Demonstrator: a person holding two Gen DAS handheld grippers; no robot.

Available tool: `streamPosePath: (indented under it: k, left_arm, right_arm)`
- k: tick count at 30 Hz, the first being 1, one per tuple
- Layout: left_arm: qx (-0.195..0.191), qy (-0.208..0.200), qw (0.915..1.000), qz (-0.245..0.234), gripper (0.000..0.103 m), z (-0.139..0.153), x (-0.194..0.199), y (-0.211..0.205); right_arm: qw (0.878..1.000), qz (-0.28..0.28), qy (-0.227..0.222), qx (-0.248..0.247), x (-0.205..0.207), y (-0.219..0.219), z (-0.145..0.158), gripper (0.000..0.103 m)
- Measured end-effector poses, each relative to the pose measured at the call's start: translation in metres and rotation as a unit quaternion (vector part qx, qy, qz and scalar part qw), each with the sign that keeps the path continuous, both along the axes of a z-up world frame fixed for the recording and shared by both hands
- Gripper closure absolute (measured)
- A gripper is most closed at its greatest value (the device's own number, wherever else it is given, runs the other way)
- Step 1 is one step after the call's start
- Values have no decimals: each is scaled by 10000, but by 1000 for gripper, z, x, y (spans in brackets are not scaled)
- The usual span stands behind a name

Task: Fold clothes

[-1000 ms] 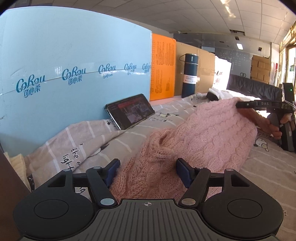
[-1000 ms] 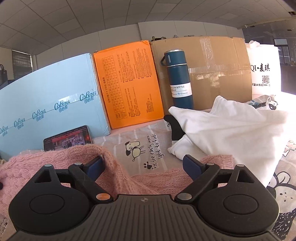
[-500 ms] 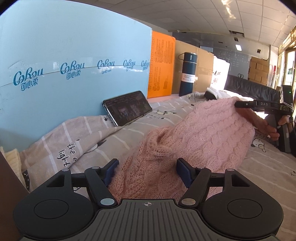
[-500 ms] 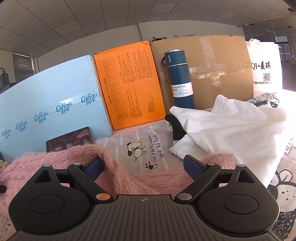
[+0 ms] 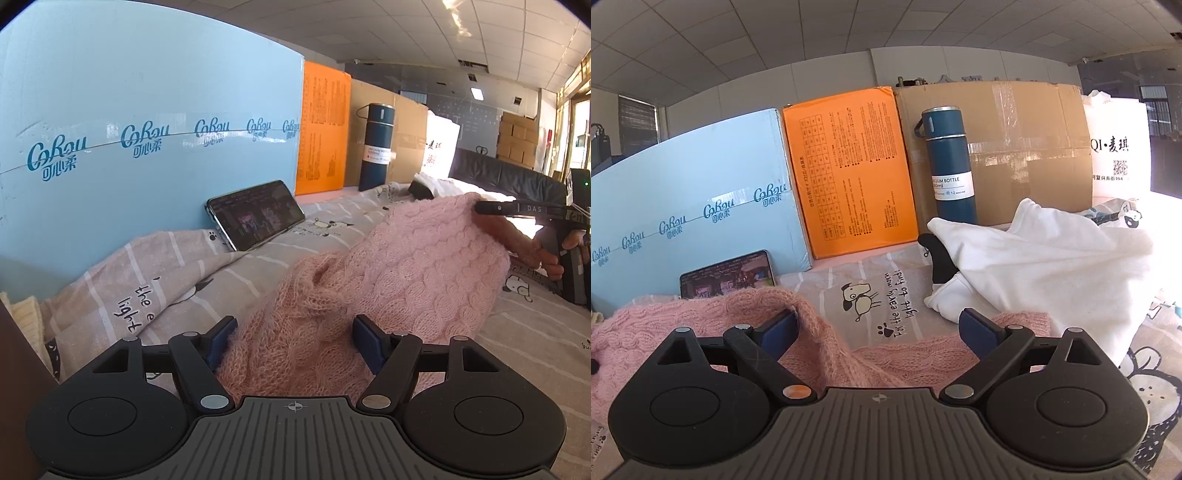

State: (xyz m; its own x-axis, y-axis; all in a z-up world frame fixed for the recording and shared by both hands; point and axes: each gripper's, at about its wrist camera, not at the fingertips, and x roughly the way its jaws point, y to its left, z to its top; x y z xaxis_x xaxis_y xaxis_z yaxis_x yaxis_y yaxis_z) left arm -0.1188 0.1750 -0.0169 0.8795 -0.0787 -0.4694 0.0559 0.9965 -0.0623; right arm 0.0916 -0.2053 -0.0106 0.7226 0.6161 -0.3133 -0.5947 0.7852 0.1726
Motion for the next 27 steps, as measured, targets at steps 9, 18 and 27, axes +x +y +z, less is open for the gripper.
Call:
streamPosePath:
  k: [9, 18, 27]
  left_arm:
    - [-99, 12, 9999, 24, 32, -1, 0, 3]
    - [-105, -43, 9999, 35, 32, 1, -2, 3]
    - [-132, -111, 9998, 71, 27, 2, -5, 4]
  right_arm:
    - [9965, -785, -5, -279, -22, -47, 13, 10]
    - [9978, -174, 347, -533, -73, -54, -3, 4]
    - [9854, -866, 284, -1438, -33, -41, -12, 6]
